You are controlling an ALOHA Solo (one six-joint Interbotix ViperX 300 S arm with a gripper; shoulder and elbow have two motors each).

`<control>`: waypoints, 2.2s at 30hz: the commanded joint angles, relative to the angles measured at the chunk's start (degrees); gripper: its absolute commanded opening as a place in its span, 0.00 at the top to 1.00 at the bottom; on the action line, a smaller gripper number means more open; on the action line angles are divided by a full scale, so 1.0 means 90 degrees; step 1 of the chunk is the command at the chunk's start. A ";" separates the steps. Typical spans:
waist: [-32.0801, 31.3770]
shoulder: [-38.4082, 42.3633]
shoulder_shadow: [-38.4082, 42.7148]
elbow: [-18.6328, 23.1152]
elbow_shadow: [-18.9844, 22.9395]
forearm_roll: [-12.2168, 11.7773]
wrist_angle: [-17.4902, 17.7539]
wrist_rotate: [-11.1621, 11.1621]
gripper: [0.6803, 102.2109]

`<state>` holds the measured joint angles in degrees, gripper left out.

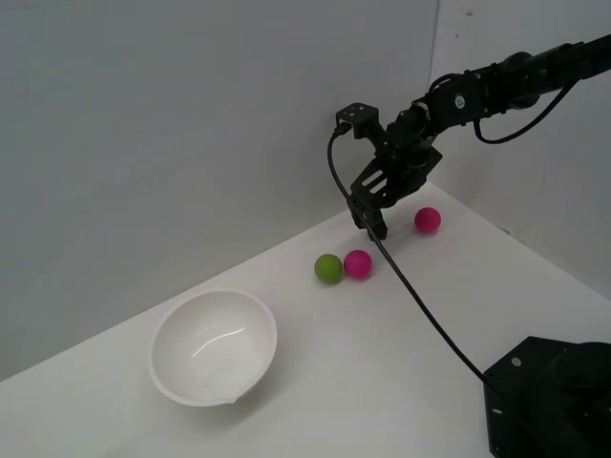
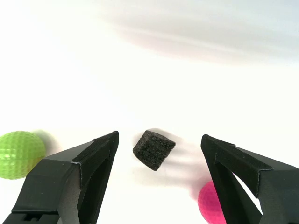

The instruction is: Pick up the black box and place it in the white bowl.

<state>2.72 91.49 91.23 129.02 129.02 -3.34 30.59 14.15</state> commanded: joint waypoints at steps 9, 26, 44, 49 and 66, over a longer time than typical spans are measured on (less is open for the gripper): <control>0.0107 -0.0088 -0.0068 -0.0137 -0.0176 -0.0117 -0.0020 0.0010 0.03; 0.0107 -0.0322 -0.0312 -0.0127 -0.0156 -0.0117 -0.0020 0.0010 0.27; 0.0107 -0.0371 -0.0352 -0.0020 -0.0049 -0.0117 0.0039 0.0010 0.67; 0.0107 -0.0361 -0.0332 -0.0010 -0.0039 -0.0117 0.0098 0.0010 0.79; 0.0107 0.0068 0.0107 -0.0029 -0.0068 -0.0020 0.0430 0.0010 0.98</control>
<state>2.81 89.21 88.95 128.85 128.94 -3.08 33.75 14.15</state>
